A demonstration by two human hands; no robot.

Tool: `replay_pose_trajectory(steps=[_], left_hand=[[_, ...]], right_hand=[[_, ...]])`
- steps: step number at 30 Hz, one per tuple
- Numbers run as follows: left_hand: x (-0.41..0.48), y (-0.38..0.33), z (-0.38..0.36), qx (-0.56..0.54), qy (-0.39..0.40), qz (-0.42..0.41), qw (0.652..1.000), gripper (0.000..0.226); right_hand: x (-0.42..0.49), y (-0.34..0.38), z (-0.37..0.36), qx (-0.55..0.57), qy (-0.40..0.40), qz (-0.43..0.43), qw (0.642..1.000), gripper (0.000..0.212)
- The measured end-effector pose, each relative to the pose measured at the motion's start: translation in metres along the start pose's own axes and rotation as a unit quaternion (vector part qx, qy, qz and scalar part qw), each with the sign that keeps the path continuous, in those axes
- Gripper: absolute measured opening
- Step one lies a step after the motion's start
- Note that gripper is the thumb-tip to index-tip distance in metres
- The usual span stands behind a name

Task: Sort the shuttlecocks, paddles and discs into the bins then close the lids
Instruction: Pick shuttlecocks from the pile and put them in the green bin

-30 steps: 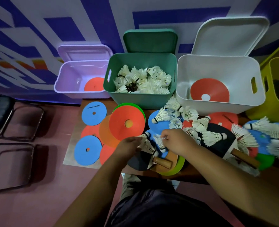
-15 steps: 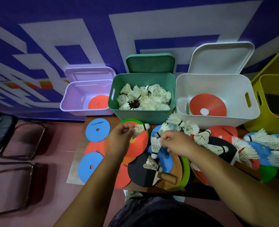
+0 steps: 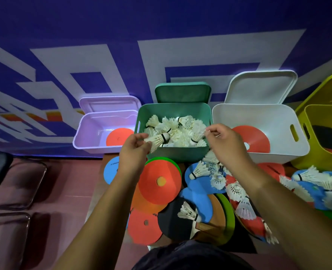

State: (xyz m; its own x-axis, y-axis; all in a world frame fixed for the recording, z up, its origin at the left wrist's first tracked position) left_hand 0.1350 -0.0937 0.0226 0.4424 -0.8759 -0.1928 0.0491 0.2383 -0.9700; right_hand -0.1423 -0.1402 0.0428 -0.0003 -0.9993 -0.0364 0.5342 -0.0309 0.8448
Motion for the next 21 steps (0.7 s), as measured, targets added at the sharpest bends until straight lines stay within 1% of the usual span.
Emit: replay_pose_trajectory(steps=[2, 5, 7, 10, 16, 19, 21], left_hand=[[0.007, 0.001, 0.002, -0.010, 0.003, 0.006, 1.000, 0.019], [0.012, 0.003, 0.004, -0.032, 0.013, 0.038, 0.999, 0.019], [0.015, 0.004, 0.004, -0.041, 0.020, 0.054, 0.997, 0.020], [0.022, 0.004, 0.006, -0.024, 0.021, 0.062, 0.998, 0.019], [0.041, -0.007, 0.006, -0.012, 0.021, 0.068, 0.997, 0.020], [0.053, -0.024, 0.002, -0.046, 0.006, 0.063, 0.997, 0.024], [0.059, -0.035, 0.000, -0.043, -0.006, 0.063, 0.997, 0.032]], right_hand=[[0.016, 0.000, -0.001, -0.049, -0.006, 0.010, 0.999, 0.015], [0.027, -0.006, -0.005, -0.106, 0.039, -0.029, 0.993, 0.024], [0.023, -0.013, -0.009, -0.103, 0.049, -0.050, 0.992, 0.024], [0.008, -0.017, -0.015, -0.094, 0.067, -0.051, 0.992, 0.021], [-0.010, -0.029, -0.023, -0.085, 0.094, -0.075, 0.989, 0.021], [-0.010, -0.025, -0.025, -0.082, 0.104, -0.072, 0.989, 0.021], [-0.010, -0.021, -0.027, -0.074, 0.112, -0.071, 0.988, 0.021]])
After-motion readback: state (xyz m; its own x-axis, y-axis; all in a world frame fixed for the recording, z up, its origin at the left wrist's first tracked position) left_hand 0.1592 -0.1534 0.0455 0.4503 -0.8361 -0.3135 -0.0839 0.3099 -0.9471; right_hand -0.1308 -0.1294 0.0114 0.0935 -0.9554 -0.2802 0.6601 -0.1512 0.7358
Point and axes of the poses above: each hand's wrist, its own x-axis towards the middle knuckle, its own z-axis out of the back of the hand, y = z × x, the point moved 1 cm from there along x, towards the middle knuckle, and after that the axes turned 4 degrees about -x, right-handed, at the moved point
